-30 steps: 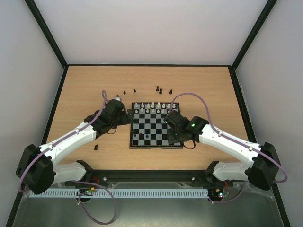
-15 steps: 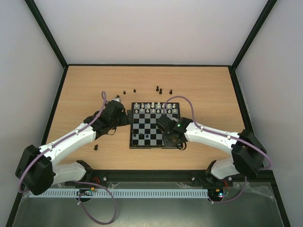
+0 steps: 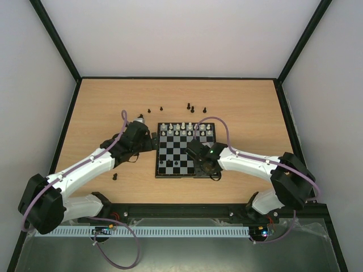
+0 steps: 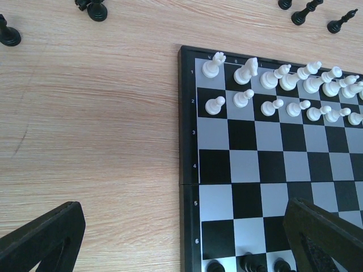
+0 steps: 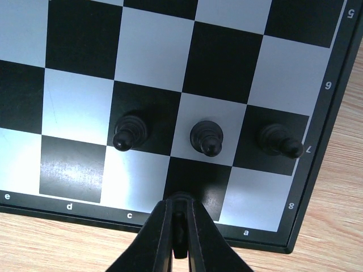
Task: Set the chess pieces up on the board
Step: Place the chess piece on the chessboard, then pick up the chess piece at the center of the board.
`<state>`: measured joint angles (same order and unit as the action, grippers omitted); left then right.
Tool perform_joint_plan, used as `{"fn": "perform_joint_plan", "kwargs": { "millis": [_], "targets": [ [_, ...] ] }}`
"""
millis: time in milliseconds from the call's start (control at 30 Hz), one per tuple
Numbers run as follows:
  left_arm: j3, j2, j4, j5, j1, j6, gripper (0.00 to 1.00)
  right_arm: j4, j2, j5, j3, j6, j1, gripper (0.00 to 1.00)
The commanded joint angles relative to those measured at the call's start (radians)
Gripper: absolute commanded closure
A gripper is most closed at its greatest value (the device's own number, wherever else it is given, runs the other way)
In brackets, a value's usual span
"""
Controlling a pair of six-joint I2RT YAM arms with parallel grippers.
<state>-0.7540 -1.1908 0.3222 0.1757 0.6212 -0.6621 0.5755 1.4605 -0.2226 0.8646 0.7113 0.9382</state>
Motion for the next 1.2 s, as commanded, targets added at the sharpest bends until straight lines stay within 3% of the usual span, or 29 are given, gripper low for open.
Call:
{"fn": "perform_joint_plan", "kwargs": {
  "millis": [0, 433, 900, 967, 1167],
  "targets": [
    [0.012, 0.017, 0.006, 0.005, -0.001, -0.004, 0.0, 0.002, 0.011, -0.023, -0.026, 0.022, 0.001, 0.94],
    [0.014, 0.022, 0.006, 0.005, -0.001, -0.005, 0.0, -0.013, -0.003, -0.028, -0.053, 0.016, -0.025, 0.91],
    [0.0, 0.025, 0.018, 0.012, -0.001, -0.006, 0.01, 0.046, -0.148, 0.022, 0.04, -0.008, -0.027, 0.63],
    [-0.004, 0.03, 0.025, 0.019, -0.001, -0.005, 0.01, 0.047, -0.178, 0.022, 0.076, -0.027, -0.028, 0.55],
    [-0.013, 0.047, 0.027, 0.015, -0.001, -0.003, 0.01, 0.042, -0.101, 0.045, 0.311, -0.169, -0.197, 0.47]
  ]
}}
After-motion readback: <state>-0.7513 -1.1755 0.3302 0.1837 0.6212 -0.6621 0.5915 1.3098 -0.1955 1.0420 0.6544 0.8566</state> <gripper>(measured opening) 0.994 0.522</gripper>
